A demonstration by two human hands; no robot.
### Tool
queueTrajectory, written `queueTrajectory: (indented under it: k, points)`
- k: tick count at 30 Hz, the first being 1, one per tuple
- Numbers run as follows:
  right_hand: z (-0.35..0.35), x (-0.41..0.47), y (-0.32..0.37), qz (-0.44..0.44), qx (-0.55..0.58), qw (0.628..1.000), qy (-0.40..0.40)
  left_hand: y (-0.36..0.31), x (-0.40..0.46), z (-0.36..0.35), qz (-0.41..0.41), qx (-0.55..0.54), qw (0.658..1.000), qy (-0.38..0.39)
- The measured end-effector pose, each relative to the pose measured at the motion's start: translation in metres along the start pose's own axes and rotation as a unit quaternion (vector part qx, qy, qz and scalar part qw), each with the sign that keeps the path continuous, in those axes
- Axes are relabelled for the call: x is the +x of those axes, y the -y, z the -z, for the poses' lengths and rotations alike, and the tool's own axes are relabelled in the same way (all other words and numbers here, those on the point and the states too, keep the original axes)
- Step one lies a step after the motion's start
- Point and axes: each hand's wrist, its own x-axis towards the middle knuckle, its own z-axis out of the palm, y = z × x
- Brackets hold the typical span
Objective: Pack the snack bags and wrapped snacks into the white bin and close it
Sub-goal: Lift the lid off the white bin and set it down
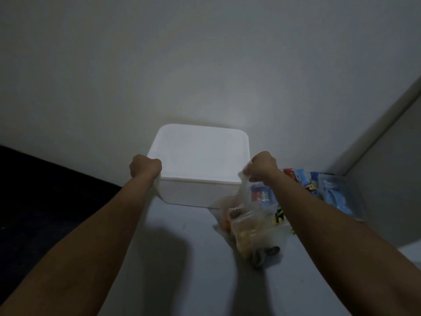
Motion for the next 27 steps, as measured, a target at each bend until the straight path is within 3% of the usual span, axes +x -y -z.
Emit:
queueTrajectory:
  k: [12,19,24,27]
  points:
    - [-0.009,0.002,0.006,-0.025,-0.013,0.997,-0.077,0.013,0.023,0.000,0.014,-0.012,1.000,0.001]
    - [-0.007,0.001,0.005,-0.034,0.008,0.997,-0.075,0.017,0.038,0.000,0.029,-0.030,0.998,0.041]
    - [-0.005,0.003,0.006,-0.048,0.076,0.994,-0.057,0.015,0.039,0.001,0.030,-0.038,0.997,0.060]
    - [0.008,-0.004,0.017,-0.064,0.207,0.976,-0.026,0.017,0.047,0.002,0.044,-0.078,0.993,0.079]
